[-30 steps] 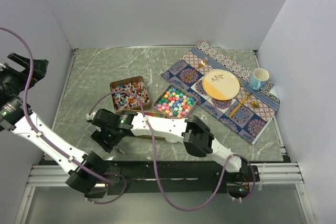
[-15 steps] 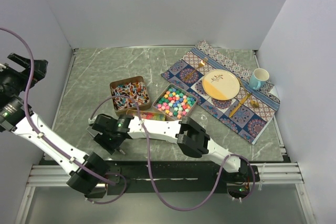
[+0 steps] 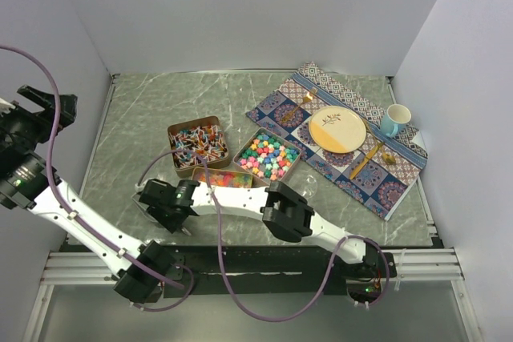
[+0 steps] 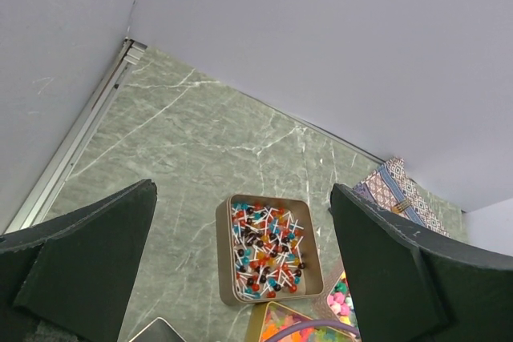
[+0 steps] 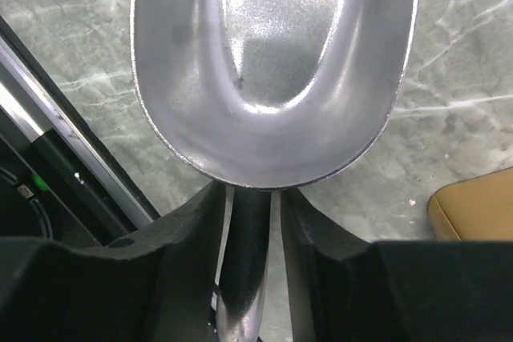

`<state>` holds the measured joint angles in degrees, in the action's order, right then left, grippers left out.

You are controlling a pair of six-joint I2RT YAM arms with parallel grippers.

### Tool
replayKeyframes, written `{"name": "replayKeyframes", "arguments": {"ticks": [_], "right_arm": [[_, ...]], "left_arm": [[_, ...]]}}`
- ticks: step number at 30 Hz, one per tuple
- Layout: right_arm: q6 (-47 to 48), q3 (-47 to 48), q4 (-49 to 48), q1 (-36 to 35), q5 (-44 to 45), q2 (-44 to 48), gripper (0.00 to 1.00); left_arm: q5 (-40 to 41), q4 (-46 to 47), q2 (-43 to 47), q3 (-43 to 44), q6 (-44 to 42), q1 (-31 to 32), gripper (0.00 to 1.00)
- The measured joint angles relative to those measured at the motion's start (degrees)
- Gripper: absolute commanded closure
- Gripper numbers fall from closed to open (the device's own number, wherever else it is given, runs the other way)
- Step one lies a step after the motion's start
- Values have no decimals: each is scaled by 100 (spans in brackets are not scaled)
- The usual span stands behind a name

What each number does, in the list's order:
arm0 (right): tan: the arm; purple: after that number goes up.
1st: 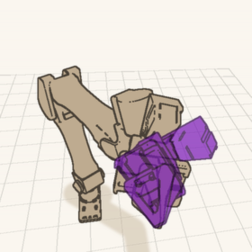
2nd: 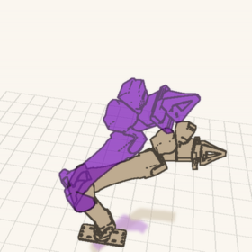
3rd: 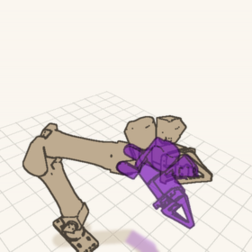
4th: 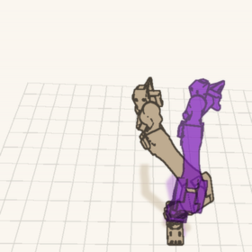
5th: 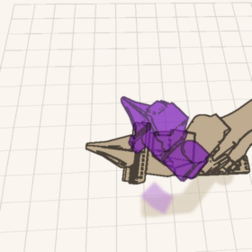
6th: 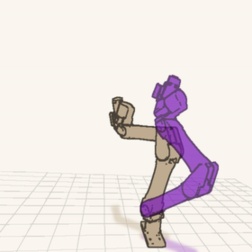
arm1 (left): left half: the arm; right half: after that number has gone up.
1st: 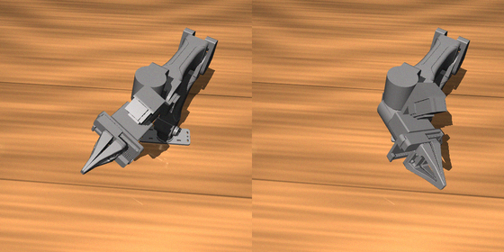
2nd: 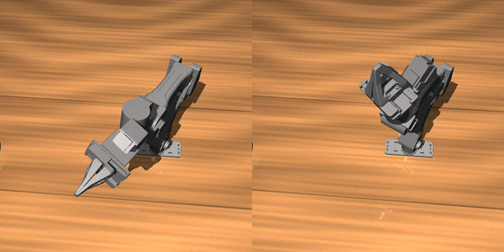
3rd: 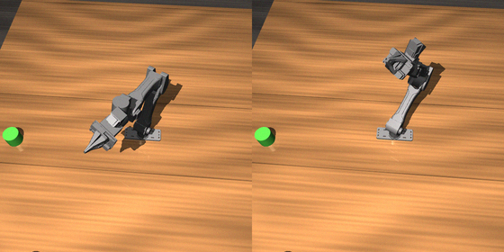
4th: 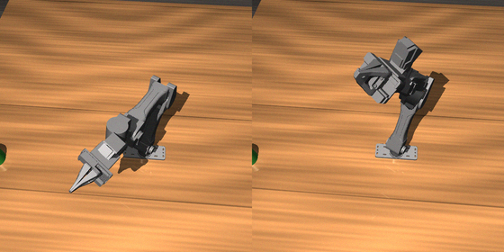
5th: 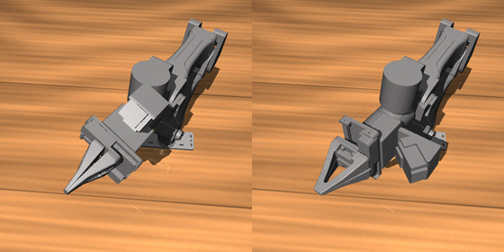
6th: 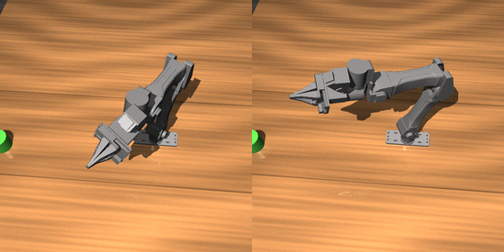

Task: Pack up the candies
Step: Pick up the spatula from the center of the board.

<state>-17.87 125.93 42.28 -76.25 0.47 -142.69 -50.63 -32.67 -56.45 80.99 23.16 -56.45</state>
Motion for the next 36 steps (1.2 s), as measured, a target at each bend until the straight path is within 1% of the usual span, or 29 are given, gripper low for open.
{"name": "replayKeyframes", "arguments": {"ticks": [2, 3, 5, 6, 14, 17, 20, 22, 25, 28, 29, 30, 31, 32, 34, 36], "right_arm": [[7, -50, -42, -4, 28, 11, 71], [9, -111, -81, -7, 48, 39, 81], [13, -227, -155, -4, 66, 96, 88], [11, -293, -188, -7, 50, 131, 100], [345, -627, -146, -22, -46, 393, 100], [577, -704, 31, 57, -398, 649, 100], [782, -704, 197, 264, -813, 1163, 100], [892, -688, 223, 553, -1126, 1668, 100], [1003, -509, 243, 1182, -1370, 2428, 100], [1528, -365, 184, 1974, -1290, 3169, 100], [1836, -398, 190, 2271, -1143, 3458, 100], [2044, -452, 199, 2461, -1043, 3648, 100], [2365, -573, 212, 2653, -925, 3886, 100], [2675, -717, 251, 2804, -809, 4122, 100], [3276, -1047, 393, 2986, -638, 4529, 100], [3851, -1346, 610, 3049, -533, 4861, 100]], "left_arm": [[26, -39, 4, 0, -7, 0, 3], [48, -68, 7, 0, -11, 0, 4], [81, -118, 26, 0, -28, 0, 3], [103, -122, 37, 0, -48, 0, 4], [188, -120, 35, 50, -70, 0, 3], [90, 94, -168, 417, 358, 0, 3], [-66, 708, -396, 828, 962, 0, 2], [-192, 1235, -555, 1139, 1467, 0, 1], [-372, 2205, -728, 1462, 2262, 0, 1], [-490, 3077, -789, 1515, 2830, 129, 2], [-514, 3224, -787, 1462, 2879, 280, 5], [-542, 3235, -787, 1410, 2785, 459, 7], [-546, 3204, -778, 1307, 2557, 778, 9], [-553, 3091, -756, 1139, 2247, 1126, 16], [-581, 2675, -684, 656, 1318, 1928, 27], [-693, 2103, -575, -48, 286, 2531, 45]]}}
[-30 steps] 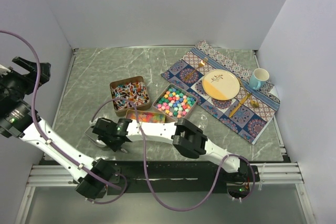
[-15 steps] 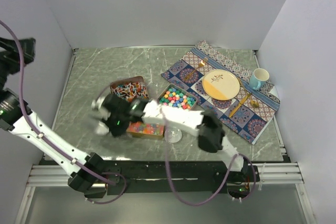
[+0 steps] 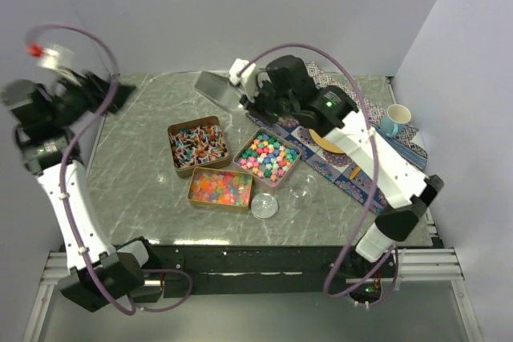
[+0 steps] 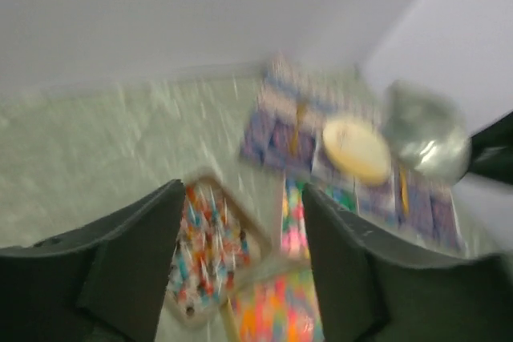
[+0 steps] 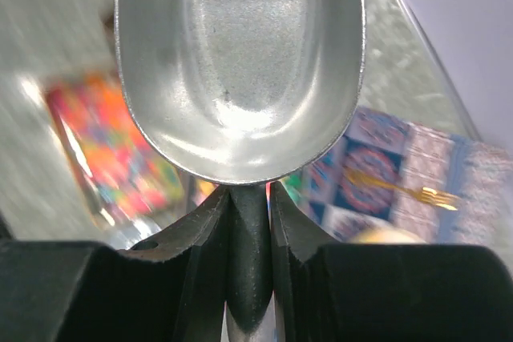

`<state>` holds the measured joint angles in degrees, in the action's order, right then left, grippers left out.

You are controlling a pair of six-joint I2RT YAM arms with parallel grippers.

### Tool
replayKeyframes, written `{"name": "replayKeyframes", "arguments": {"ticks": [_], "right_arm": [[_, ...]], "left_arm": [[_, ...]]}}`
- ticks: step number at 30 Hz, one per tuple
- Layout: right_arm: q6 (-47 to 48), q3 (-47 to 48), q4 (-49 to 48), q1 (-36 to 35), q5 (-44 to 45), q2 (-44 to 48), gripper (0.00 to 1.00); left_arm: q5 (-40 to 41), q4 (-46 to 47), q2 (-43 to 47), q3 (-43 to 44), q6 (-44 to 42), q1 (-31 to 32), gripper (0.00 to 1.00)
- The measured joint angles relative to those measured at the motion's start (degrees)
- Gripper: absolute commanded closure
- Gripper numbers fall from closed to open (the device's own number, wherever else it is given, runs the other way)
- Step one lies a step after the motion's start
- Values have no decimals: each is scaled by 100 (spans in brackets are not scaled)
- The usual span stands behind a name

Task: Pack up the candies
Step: Pick up the spatula from the center of the board.

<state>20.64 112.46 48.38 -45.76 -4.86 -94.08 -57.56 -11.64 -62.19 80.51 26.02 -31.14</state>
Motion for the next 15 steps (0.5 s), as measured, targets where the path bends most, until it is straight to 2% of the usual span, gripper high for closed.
{"name": "replayKeyframes", "arguments": {"ticks": [1, 2, 3, 7, 10, 12, 15], "right_arm": [[339, -118, 170, 4, 57, 138, 100], [664, -223, 356, 2, 76, 251, 100], [975, -328, 549, 0, 81, 352, 100], [1858, -713, 1298, -59, 79, 568, 100], [2387, -1021, 1943, -289, 197, 529, 100], [2590, -1161, 2249, -511, 299, 461, 100], [2820, -1187, 2671, -931, 498, 201, 100]], "left_arm": [[-79, -393, 13, -361, -579, 221, 59], [-153, -844, 11, -686, -1220, 363, 93], [-203, -1235, -4, -918, -1814, 446, 99], [-299, -3442, -155, -1692, -5263, 654, 99], [-227, -4881, -400, -1757, -7814, 728, 99], [-125, -5401, -581, -1838, -8974, 758, 99], [33, -5866, -931, -2133, -10170, 811, 99]]}}
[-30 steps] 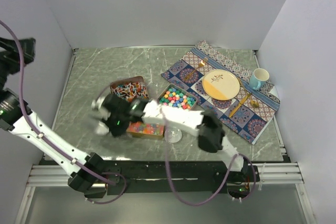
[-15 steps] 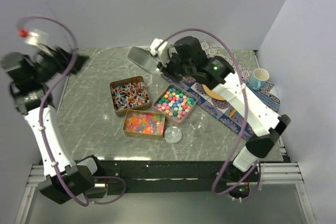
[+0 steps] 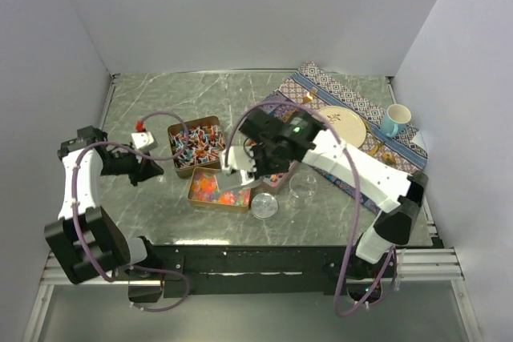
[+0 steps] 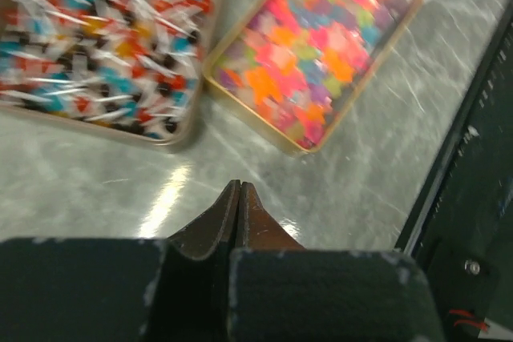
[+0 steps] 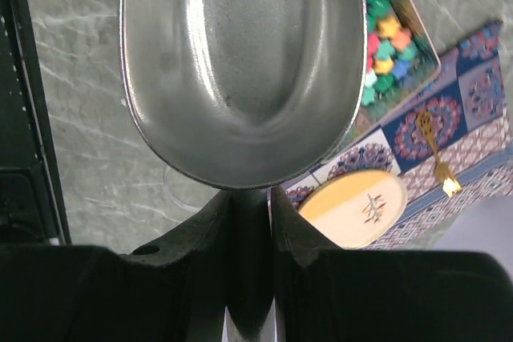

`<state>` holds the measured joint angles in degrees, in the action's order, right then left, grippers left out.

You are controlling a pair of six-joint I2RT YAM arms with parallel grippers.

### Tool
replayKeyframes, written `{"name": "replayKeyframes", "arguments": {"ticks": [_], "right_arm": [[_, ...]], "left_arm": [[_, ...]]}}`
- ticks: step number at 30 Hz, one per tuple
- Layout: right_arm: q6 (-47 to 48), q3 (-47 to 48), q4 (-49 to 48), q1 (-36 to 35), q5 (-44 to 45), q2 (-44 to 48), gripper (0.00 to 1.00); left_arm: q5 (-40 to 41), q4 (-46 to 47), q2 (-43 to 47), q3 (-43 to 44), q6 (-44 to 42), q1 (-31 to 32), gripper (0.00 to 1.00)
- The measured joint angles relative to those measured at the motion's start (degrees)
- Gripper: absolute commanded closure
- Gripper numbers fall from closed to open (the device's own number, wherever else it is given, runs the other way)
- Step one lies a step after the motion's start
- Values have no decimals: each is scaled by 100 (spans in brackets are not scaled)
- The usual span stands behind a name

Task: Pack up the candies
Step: Pick up the spatula from the center of the board.

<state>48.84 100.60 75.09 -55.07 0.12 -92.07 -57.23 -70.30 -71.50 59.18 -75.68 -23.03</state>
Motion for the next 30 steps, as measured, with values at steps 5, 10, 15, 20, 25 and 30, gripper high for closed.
{"name": "replayKeyframes", "arguments": {"ticks": [5, 10, 15, 20, 25, 30], "right_arm": [[153, -48, 70, -437, 522, -396, 100], [83, -247, 116, -634, 1147, -695, 100], [-114, -254, 155, -726, 1449, -1207, 100], [-525, 315, 238, -597, 1143, -1858, 100], [-990, 1283, 188, -98, 555, -2243, 100], [-1108, 1478, 138, 229, 306, -2111, 100]], "left_arm": [[-52, 79, -400, -638, -682, 247, 99], [-343, 520, -227, -1226, -627, 597, 99], [-605, 1137, -63, -1735, -118, 774, 99], [-1237, 1945, -118, -1241, 1698, 909, 68], [-1598, 4105, -236, -1320, 4951, 1303, 46], [-1322, 5692, -442, -1543, 7552, 1394, 43]]}}
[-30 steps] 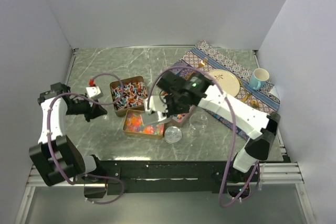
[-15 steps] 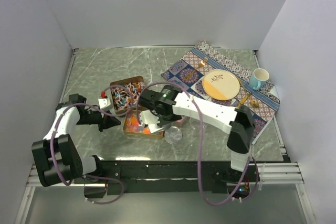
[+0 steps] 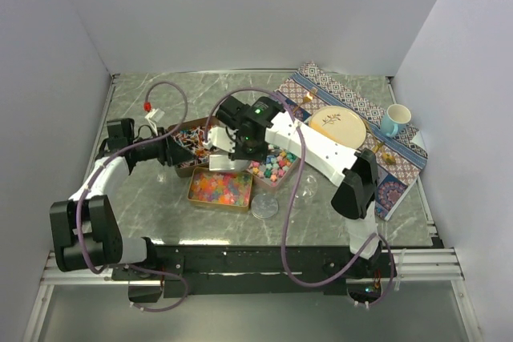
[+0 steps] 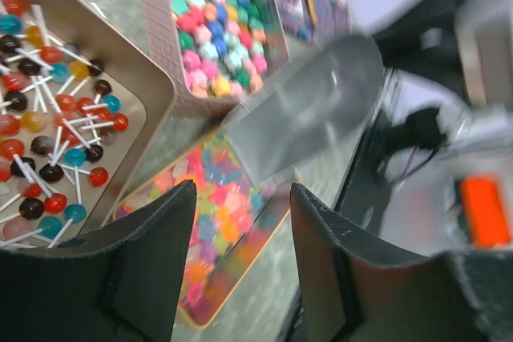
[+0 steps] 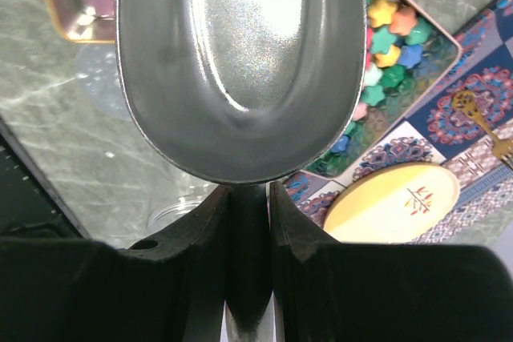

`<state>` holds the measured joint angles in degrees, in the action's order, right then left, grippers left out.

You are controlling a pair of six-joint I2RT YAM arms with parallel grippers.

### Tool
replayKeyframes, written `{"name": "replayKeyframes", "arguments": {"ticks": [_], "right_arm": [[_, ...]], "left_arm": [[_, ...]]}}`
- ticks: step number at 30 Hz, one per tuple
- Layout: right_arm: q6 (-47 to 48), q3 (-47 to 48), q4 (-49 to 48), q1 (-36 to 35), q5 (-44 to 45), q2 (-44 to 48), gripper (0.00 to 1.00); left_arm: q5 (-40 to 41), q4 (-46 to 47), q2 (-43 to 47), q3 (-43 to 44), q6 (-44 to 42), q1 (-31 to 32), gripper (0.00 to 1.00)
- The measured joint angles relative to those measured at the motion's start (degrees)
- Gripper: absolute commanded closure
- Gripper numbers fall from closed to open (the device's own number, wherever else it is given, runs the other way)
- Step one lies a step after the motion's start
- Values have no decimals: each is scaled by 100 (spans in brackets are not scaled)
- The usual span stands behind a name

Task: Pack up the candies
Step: Pick up the spatula from the center of the board.

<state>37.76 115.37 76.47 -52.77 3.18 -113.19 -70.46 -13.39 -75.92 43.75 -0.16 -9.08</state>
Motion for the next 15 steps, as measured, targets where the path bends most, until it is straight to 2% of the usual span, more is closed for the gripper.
{"name": "replayKeyframes", "arguments": {"ticks": [2, 5, 10, 15], "right_arm": [[-2, -55, 39, -11, -76, 90, 100], [-42, -42, 90, -57, -153, 120, 100], [-170, 177, 116, -87, -306, 120, 100], [-299, 527, 74, -87, -350, 114, 100]], "left_arm": [[87, 588, -83, -48, 824, -24, 43], [144, 1182, -92, -90, 1582, 4, 41], [332, 1711, -92, -133, 2422, 177, 40], [533, 1801, -90, -212, 2835, 297, 40]]}}
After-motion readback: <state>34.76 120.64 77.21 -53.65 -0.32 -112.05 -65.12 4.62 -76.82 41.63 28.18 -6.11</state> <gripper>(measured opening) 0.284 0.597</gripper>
